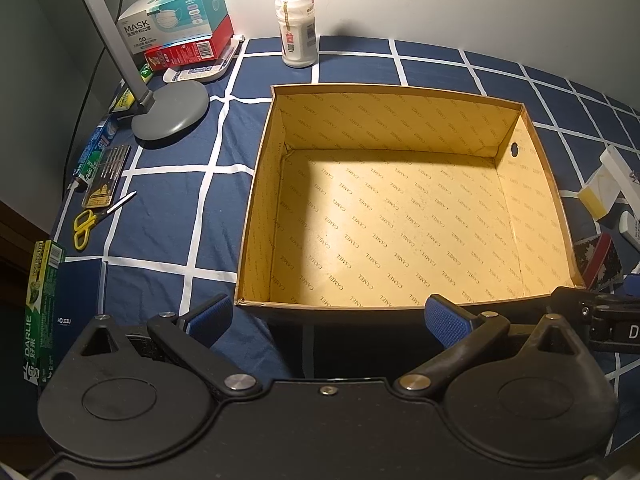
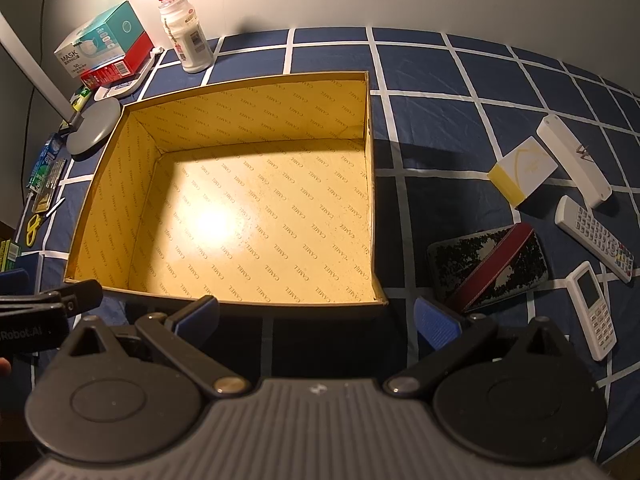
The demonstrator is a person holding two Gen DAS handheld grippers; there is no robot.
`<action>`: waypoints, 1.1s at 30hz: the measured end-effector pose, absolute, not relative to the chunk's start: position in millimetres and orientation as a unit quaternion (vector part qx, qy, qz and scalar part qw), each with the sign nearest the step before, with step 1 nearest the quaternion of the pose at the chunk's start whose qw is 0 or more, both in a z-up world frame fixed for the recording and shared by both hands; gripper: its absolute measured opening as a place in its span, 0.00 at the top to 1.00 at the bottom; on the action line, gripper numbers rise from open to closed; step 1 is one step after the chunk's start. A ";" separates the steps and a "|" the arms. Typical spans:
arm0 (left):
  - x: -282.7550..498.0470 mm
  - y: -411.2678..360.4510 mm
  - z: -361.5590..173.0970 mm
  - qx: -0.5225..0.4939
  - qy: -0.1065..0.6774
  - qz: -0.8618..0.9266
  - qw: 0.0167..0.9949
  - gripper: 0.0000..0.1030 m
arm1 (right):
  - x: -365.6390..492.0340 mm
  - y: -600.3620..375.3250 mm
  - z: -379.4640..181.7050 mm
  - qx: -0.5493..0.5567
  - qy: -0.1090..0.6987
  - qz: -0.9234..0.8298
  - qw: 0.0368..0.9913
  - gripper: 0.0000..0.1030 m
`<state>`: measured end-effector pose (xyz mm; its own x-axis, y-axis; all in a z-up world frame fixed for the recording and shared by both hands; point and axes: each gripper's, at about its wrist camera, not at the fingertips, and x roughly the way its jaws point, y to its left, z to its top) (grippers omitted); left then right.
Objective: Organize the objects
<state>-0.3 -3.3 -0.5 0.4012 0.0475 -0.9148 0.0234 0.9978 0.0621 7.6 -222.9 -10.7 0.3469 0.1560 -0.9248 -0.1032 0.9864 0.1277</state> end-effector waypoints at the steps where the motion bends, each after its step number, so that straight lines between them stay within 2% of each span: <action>1: -0.5 -3.1 -0.4 0.031 0.547 0.007 0.836 0.00 | 7.7 -222.9 -10.8 0.024 0.566 0.079 0.820 0.00; 33: 0.8 -5.4 0.0 0.033 0.547 0.007 0.836 0.00 | 8.7 -222.4 -8.3 0.021 0.567 0.082 0.820 0.00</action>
<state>0.8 -5.4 0.0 0.4005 0.0484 -0.9150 0.0249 0.9977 0.0637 8.8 -222.4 -8.3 0.3443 0.1573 -0.9256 -0.1100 0.9858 0.1266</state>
